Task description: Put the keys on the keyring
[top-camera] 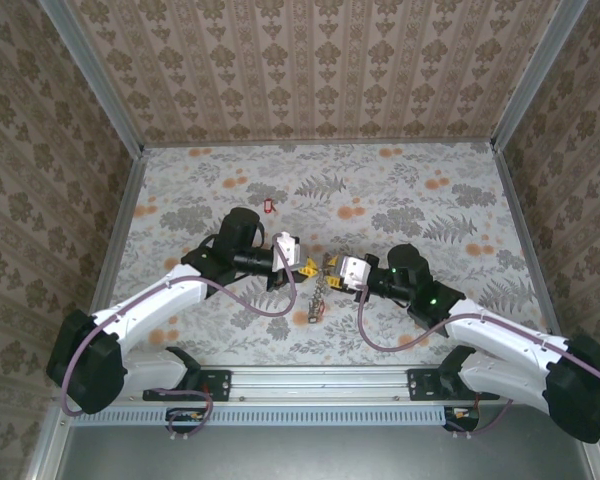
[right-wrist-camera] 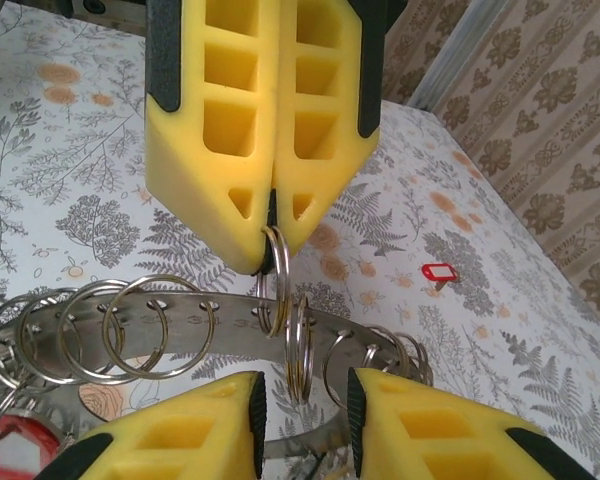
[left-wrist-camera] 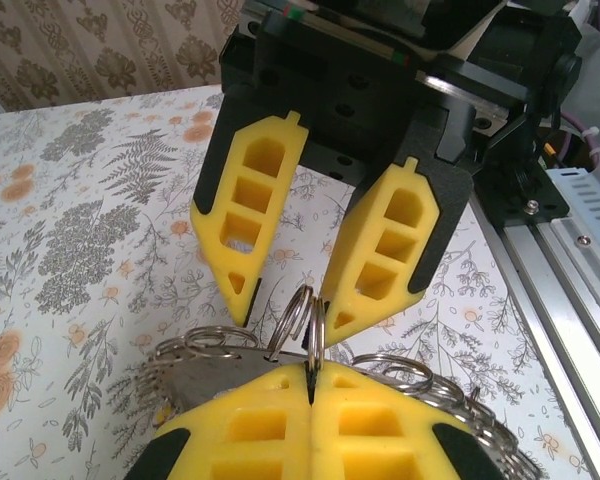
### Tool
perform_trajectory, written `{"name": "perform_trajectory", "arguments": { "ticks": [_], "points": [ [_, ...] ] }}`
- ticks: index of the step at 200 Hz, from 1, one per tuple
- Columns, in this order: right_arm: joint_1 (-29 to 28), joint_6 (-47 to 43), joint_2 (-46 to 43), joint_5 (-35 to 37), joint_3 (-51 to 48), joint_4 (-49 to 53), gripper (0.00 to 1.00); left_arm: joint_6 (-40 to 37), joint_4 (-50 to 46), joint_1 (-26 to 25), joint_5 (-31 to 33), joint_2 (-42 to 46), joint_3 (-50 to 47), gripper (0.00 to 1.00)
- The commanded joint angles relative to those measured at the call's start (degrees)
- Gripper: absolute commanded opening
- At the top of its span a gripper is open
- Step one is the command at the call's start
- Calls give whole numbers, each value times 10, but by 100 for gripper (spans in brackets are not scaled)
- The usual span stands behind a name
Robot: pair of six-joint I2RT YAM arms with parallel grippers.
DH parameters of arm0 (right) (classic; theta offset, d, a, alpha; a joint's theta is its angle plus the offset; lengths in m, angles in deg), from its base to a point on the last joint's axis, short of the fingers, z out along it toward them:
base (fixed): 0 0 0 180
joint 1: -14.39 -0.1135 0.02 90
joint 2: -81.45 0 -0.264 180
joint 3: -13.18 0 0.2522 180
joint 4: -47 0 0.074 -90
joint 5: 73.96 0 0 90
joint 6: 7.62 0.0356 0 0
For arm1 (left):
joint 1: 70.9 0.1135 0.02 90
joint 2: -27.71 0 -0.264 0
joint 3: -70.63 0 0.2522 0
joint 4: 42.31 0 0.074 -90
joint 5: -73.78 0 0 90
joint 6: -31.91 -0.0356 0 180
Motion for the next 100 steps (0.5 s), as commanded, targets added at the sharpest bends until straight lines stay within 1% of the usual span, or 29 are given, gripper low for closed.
{"name": "perform_trajectory", "arguments": {
  "ticks": [1,24,45,87,100],
  "points": [
    [3,-8,10,-16,21,-10,26,-14,1,-4,-29,3,18,0],
    [3,-7,13,-22,25,-12,21,-16,-3,-4,-29,3,19,0],
    [3,-3,9,-23,23,-13,19,-18,-8,-4,-29,3,20,0],
    [3,4,-3,-21,12,-14,21,-21,-12,-4,-27,3,21,0],
    [3,4,-8,-21,9,-15,24,-21,-13,-4,-26,2,21,0]
  ]
}}
